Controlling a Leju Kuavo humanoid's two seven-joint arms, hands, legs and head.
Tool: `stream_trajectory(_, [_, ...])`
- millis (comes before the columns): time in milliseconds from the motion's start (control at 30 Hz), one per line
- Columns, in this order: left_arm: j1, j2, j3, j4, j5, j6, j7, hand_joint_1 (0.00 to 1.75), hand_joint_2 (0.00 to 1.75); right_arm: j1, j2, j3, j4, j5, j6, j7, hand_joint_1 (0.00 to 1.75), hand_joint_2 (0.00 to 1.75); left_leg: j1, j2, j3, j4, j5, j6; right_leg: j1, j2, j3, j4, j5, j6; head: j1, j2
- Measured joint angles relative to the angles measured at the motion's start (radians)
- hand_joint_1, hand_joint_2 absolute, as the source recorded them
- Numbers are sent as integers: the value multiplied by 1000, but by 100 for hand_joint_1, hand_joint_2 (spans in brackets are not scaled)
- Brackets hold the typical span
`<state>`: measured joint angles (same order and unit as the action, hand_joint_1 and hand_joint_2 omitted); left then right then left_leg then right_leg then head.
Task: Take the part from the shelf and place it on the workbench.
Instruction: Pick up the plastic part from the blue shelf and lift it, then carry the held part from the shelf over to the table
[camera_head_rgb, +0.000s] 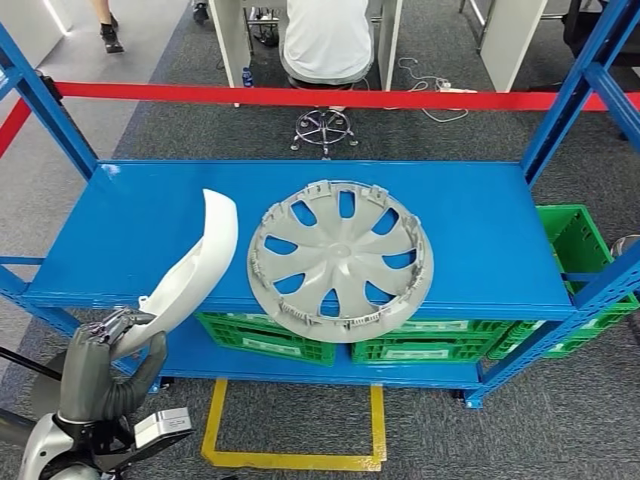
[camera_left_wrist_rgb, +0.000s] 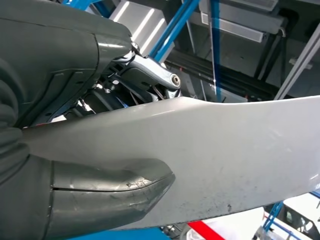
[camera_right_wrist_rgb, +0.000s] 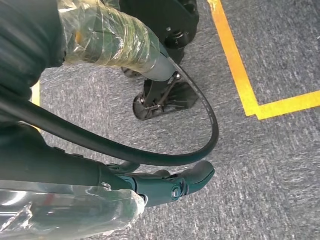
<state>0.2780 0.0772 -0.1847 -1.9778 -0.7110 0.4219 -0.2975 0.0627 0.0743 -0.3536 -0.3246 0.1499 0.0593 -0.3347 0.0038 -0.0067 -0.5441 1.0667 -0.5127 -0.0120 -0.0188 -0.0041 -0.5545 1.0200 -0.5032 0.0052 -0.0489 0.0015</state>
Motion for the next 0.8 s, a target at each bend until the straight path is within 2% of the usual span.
stream_trajectory(67, [2, 0, -2, -2, 2, 1, 0, 175, 175, 2, 1, -5, -5, 5, 6, 3, 0, 175, -3, 0, 19, -52, 7, 6, 3, -1, -7, 1, 5, 10, 1, 0])
stream_trajectory(133, [6, 0, -5, -3, 6, 1, -2, 175, 175, 6, 2, -10, -9, 11, 11, 6, 0, 175, -3, 1, 14, -61, 11, 16, 3, -2, -14, 0, 9, 22, 1, 0])
stream_trajectory(167, [8, 0, -6, -3, 7, 2, -2, 175, 175, 8, 3, -13, -12, 14, 14, 7, 0, 175, -1, 2, 12, -65, 16, 23, 2, -1, -19, 7, 1, 27, 2, 0])
stream_trajectory(200, [8, -1, -6, -3, 7, 2, -2, 175, 175, 9, 3, -16, -14, 17, 16, 8, 0, 175, 0, 3, 11, -69, 21, 30, 2, 0, -30, 29, -18, 31, 3, 0])
stream_trajectory(233, [9, -1, -7, -3, 8, 2, -2, 175, 175, 10, 3, -18, -16, 20, 19, 9, 0, 175, 1, 5, 8, -71, 26, 35, 1, 1, -49, 74, -50, 33, 5, 0])
stream_trajectory(300, [10, -1, -7, -4, 10, 4, -2, 175, 175, 11, 3, -25, -18, 26, 26, 10, 0, 175, -2, 6, -1, -71, 32, 42, 1, 2, -102, 206, -120, 37, 8, 0])
stream_trajectory(333, [11, -2, -7, -4, 11, 4, -2, 175, 175, 13, 3, -28, -19, 30, 29, 10, 0, 175, -5, 7, -5, -71, 35, 44, 1, 2, -121, 258, -140, 38, 8, 0])
stream_trajectory(367, [12, -2, -7, -4, 13, 5, -2, 175, 175, 14, 3, -32, -20, 36, 28, 10, 0, 175, -8, 7, -8, -70, 37, 45, 1, 2, -123, 275, -141, 37, 8, 0])
stream_trajectory(400, [13, -2, -7, -4, 15, 5, -1, 175, 175, 15, 4, -36, -22, 43, 22, 10, 0, 175, -10, 6, -9, -70, 40, 45, 2, 2, -105, 252, -122, 34, 8, 0])
stream_trajectory(467, [14, -2, -7, -4, 18, 6, 2, 175, 175, 15, 4, -43, -27, 56, 10, 10, 0, 175, -14, 5, -10, -70, 43, 43, 5, 2, -25, 115, -63, 23, 8, 0])
stream_trajectory(500, [14, -2, -7, -4, 18, 7, 4, 175, 175, 13, 4, -47, -29, 62, 8, 10, 0, 175, -17, 4, -11, -68, 44, 40, 7, 3, 13, 47, -43, 18, 8, 0])
stream_trajectory(533, [15, -2, -7, -4, 18, 8, 6, 175, 175, 11, 4, -52, -31, 66, 9, 9, 0, 175, -18, 4, -14, -66, 46, 36, 9, 3, 37, 1, -33, 14, 7, 0])
stream_trajectory(567, [18, -2, -7, -4, 18, 11, 7, 175, 175, 10, 5, -56, -32, 70, 10, 8, 0, 175, -19, 5, -18, -64, 49, 31, 11, 4, 47, -18, -33, 11, 7, 0])
stream_trajectory(633, [26, -2, -8, -6, 18, 16, 7, 175, 175, 13, 8, -62, -33, 78, 6, 3, 0, 175, -18, 4, -23, -62, 56, 20, 12, 4, 45, -21, -26, 5, 7, 0])
stream_trajectory(700, [33, -1, -8, -8, 17, 22, 7, 175, 175, 15, 13, -66, -35, 87, -5, -7, 0, 175, -16, 3, -30, -47, 39, 10, 8, 1, 41, -26, -15, -5, 5, 0])
stream_trajectory(733, [35, -1, -8, -9, 16, 24, 6, 175, 175, 14, 15, -68, -37, 90, -9, -12, 0, 175, -14, 3, -43, -15, 11, 3, 5, -1, 37, -29, -9, -9, 3, 0])
stream_trajectory(800, [36, 1, -9, -9, 17, 27, 5, 175, 175, 11, 18, -75, -39, 91, -5, -16, 0, 175, -8, 4, -89, 106, -69, -10, 5, -3, 25, -29, 0, -13, 1, 0])
